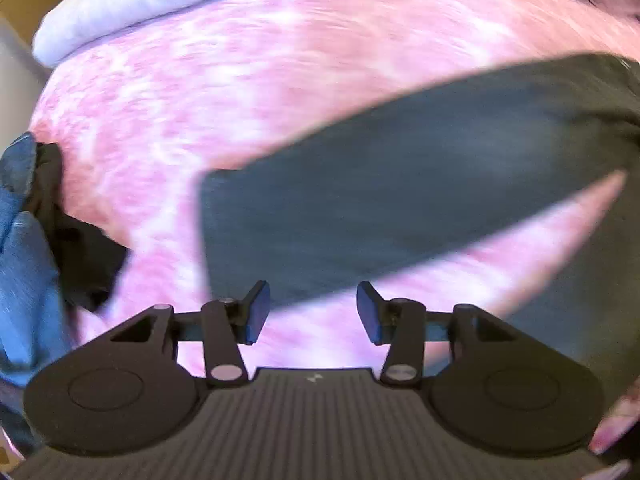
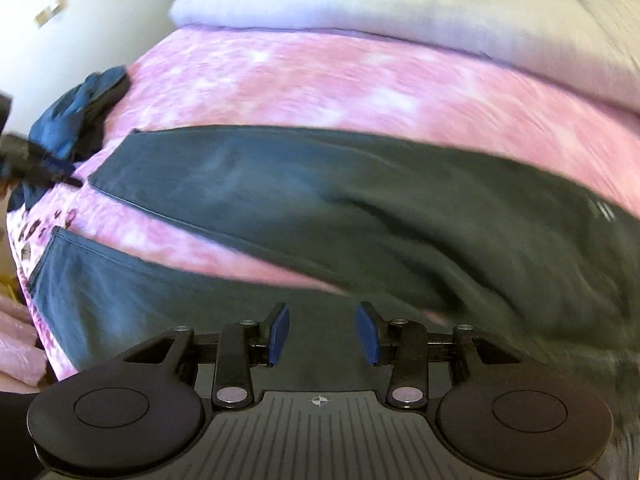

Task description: Fold clothes

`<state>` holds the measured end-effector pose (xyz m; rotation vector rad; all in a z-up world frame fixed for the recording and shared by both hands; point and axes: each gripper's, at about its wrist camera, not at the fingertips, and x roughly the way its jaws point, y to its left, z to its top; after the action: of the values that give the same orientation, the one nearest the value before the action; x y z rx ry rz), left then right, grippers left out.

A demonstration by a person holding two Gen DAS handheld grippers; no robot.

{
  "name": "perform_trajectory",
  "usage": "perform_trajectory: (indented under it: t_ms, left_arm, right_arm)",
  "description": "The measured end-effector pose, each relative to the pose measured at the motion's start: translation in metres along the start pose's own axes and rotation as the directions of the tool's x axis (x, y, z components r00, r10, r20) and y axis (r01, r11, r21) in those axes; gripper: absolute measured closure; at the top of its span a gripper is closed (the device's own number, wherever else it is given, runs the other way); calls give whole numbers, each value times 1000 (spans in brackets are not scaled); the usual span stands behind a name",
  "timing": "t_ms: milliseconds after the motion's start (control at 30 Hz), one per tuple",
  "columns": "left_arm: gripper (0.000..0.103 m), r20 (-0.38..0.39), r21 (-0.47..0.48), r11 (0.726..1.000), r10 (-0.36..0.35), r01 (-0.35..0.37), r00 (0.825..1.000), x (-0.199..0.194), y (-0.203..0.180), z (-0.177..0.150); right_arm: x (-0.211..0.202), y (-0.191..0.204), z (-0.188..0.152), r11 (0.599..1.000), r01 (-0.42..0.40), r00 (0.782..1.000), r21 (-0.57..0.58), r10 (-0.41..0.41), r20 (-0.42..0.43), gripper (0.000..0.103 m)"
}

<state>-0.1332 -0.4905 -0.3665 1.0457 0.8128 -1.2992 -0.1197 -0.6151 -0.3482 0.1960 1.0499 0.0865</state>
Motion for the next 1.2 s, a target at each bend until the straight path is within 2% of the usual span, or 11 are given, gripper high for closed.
perform_trajectory:
  t_ms: [100,233,400,433,500,533,600,667,833,1033,1200]
  left_arm:
    - [57,78,-39,997,-71,74,994,25,63,11]
    - [53,117,45,980,-199,195,973,69,126,30]
    - [53,68,249,916,-340,314,938,127,154,56]
    - [54,36,265,893,-387,364,922,136,155,61]
    - [62,-37,284,841,-470,460,882,152,156,68]
    - [65,-53,303,829,-477,469,877,155,154,70]
    - [86,-56,334,812,-489,478,870,148,154,75]
    - [85,-59,365,794,-501,486,863,140,155,81]
    - [85,75,342,851,-447,398,891,123,173,120]
    - [84,36,377,866,-367,327,930,147,157,140]
    - [74,83,329,915,-275,234,958,133,169,123]
  right_arm:
    - [22,38,18,998,55,998,9,-55,-6,61]
    - [56,78,24,988,113,993,110,-107,-54,61]
    - [87,129,39,973,144,987,182,-126,-104,61]
    - [88,138,41,975,136,987,174,-120,-104,61]
    - [93,155,43,980,123,988,156,-106,-116,61]
    - [97,161,43,981,127,985,149,-107,-134,60]
    - [101,168,42,979,136,982,152,-113,-154,60]
    - [102,171,41,975,144,980,168,-117,-158,60]
    - [98,165,38,959,163,979,233,-128,-161,60]
    - [85,161,29,943,197,974,268,-158,-160,60]
    - [71,161,6,918,228,968,326,-178,-175,60]
